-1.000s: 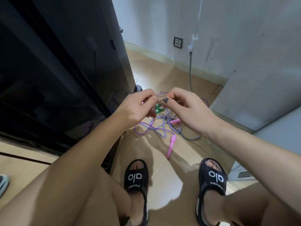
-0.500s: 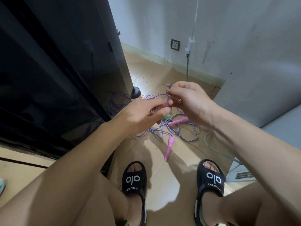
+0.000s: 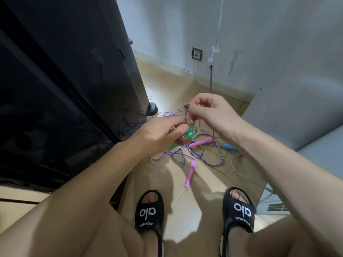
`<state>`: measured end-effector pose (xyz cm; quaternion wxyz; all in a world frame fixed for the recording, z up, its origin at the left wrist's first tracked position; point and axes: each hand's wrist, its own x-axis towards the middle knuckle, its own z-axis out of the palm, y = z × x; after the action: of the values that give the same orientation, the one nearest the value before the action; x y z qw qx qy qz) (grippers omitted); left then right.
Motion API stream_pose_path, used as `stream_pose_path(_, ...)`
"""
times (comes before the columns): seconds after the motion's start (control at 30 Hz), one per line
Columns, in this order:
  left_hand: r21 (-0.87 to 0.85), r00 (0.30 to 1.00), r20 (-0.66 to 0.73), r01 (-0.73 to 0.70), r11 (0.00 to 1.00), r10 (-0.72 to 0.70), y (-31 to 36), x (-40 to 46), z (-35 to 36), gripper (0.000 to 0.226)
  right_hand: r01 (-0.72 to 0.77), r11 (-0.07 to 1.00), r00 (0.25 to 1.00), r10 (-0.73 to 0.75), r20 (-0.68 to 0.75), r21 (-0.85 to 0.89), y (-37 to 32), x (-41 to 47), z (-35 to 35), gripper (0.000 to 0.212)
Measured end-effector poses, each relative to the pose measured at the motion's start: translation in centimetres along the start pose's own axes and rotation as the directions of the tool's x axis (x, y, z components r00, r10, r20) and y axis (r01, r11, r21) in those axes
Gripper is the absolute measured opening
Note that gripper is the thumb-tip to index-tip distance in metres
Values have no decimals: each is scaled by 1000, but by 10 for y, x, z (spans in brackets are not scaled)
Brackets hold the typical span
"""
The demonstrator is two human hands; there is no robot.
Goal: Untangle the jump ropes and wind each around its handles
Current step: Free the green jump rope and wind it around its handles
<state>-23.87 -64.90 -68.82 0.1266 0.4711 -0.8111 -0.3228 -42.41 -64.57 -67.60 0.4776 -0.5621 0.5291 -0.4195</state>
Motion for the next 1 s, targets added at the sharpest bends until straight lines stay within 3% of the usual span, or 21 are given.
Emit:
stream_pose_path(0.2,-318,998,-35,33,947,-47,-3,59,-9,17,34,997,991,-44,-128,-76,3,40,1,22)
stream_pose_path(0.3,-305,1000,-11,6,952,-10,-1,109,-27,11,-13,999,973,25,-228,52,1,70,-9,12)
stream_pose_path(0.4,-246,999,35,-13,969,22,7,157,-56,13,-4,999,950,-8,-313,-36,-10,111,-29,8)
stream_pose_path(0.5,-283,999,-13,-42,958,40,24,194,-93,12,24,992,942,-64,-328,-125,-46,153,-57,13)
stream_pose_path(0.63,-346,998,-36,-53,937,43,71,225,-164,18,30,964,952,-109,-286,-265,-129,193,-93,10)
stream_pose_path(0.83,-186,993,-79,-98,978,84,163,256,-306,14,123,871,949,-243,-200,-476,-300,243,-143,17)
stream_pose_path(1.0,-350,987,-105,-151,924,121,257,268,-437,5,152,874,917,-299,-264,-462,-448,281,-172,13)
